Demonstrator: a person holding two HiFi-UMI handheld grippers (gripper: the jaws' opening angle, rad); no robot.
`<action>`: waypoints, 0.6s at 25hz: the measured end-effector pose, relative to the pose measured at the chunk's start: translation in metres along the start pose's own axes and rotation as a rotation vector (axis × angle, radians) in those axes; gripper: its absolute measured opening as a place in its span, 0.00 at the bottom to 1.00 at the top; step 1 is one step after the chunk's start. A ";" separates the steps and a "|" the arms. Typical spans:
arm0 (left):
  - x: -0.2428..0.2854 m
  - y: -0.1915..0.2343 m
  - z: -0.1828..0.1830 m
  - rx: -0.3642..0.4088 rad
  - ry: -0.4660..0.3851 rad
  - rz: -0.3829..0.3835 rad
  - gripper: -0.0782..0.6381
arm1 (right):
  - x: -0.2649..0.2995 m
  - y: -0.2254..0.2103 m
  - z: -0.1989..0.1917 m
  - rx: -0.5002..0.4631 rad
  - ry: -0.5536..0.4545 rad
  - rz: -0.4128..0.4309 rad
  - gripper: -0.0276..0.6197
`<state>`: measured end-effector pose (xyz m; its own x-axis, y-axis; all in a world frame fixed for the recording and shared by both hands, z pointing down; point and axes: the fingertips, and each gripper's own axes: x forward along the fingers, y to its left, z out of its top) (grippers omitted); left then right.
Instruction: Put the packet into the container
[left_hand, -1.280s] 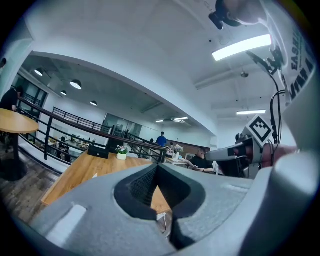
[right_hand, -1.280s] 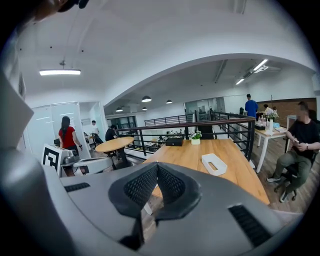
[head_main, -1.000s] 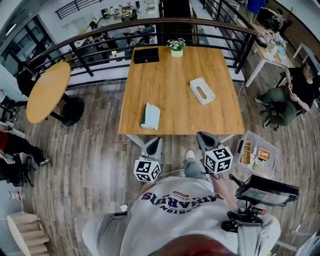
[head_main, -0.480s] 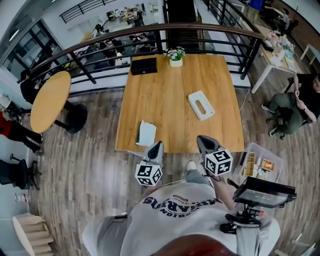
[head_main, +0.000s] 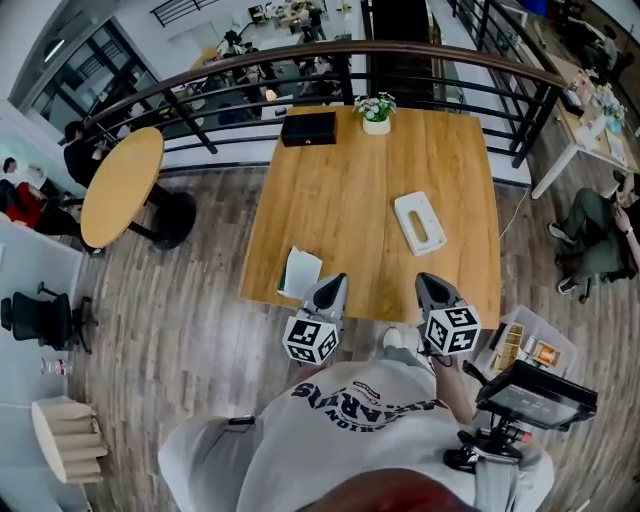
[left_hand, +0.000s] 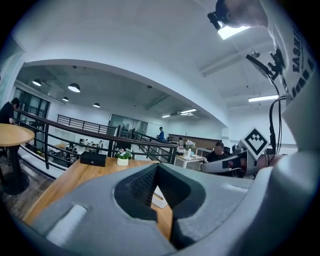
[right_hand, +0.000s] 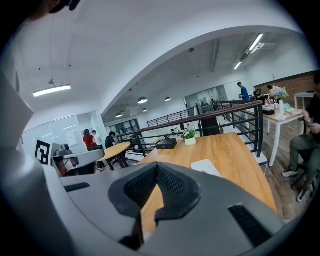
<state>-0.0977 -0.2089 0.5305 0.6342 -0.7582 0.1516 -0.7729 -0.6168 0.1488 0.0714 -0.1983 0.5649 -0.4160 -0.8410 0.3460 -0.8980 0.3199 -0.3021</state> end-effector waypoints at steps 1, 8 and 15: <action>0.006 -0.001 0.001 0.004 0.003 -0.001 0.11 | 0.002 -0.006 0.002 0.005 -0.003 -0.002 0.05; 0.041 -0.009 0.016 0.023 0.004 0.013 0.11 | 0.009 -0.040 0.020 0.015 -0.010 0.011 0.05; 0.078 -0.018 0.042 0.055 -0.016 0.057 0.11 | 0.014 -0.073 0.036 0.018 0.007 0.020 0.05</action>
<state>-0.0355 -0.2660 0.4982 0.5889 -0.7954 0.1430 -0.8080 -0.5827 0.0864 0.1367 -0.2493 0.5598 -0.4345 -0.8315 0.3461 -0.8871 0.3284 -0.3244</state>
